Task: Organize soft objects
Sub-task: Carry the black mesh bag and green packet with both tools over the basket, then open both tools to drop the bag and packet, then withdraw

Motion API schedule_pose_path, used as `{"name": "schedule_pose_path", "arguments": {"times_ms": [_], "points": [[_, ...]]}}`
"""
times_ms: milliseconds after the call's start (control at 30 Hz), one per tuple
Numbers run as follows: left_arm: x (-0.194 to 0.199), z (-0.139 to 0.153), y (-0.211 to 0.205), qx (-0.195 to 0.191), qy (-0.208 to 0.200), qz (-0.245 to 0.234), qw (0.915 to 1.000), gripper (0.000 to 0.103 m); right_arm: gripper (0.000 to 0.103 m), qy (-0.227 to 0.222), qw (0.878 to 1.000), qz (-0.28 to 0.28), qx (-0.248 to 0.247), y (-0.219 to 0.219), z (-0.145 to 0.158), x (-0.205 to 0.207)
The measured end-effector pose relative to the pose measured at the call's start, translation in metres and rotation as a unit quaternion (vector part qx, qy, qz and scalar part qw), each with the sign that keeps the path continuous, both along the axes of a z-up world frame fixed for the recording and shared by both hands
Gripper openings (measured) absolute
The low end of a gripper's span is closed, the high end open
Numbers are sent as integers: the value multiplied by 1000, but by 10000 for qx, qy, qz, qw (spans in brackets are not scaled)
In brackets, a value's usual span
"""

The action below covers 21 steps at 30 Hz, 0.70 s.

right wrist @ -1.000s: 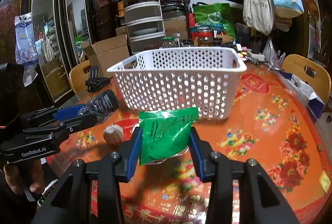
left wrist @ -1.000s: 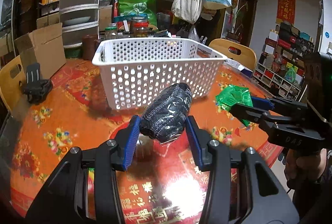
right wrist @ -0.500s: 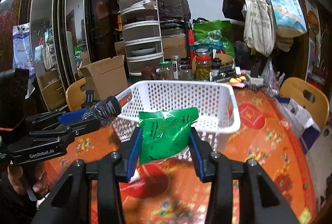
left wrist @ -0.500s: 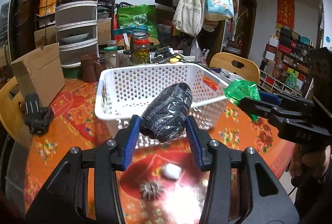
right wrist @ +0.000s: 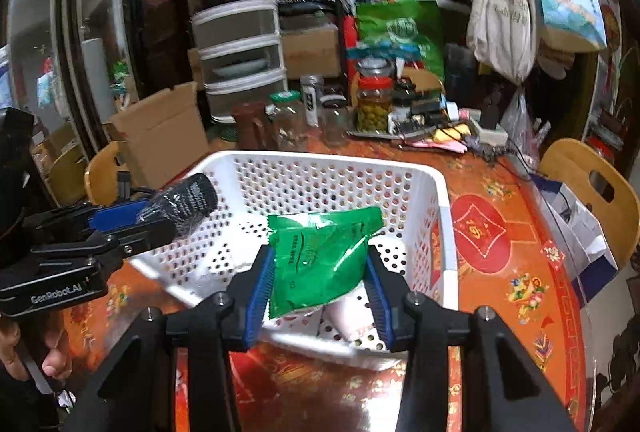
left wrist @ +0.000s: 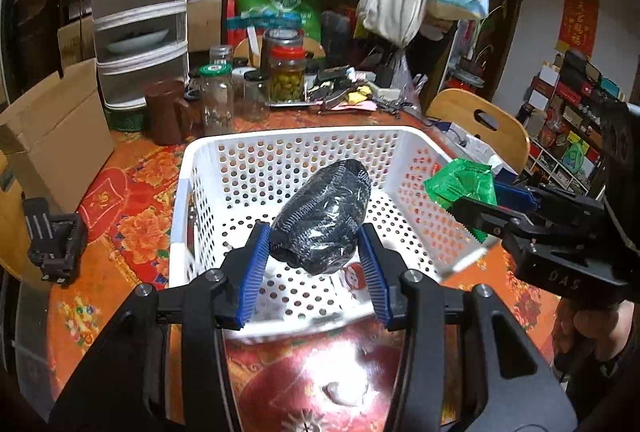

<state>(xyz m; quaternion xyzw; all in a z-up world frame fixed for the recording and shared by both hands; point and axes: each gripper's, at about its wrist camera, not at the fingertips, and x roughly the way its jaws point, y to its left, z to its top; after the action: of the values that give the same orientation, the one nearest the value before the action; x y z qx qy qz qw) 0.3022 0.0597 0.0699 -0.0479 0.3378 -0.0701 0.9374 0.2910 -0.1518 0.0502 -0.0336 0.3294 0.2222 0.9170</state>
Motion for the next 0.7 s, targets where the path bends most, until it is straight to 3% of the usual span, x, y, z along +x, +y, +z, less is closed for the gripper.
{"name": "schedule_pose_path", "arguments": {"times_ms": [467,700], "points": [[90,-47,-3,149,1157,153,9931,43,44,764,9958,32,-503,29,-34,61],[101,-66,-1,102,1376,191,9903,43,46,1048,9931,43,-533,29,-49,77]]}}
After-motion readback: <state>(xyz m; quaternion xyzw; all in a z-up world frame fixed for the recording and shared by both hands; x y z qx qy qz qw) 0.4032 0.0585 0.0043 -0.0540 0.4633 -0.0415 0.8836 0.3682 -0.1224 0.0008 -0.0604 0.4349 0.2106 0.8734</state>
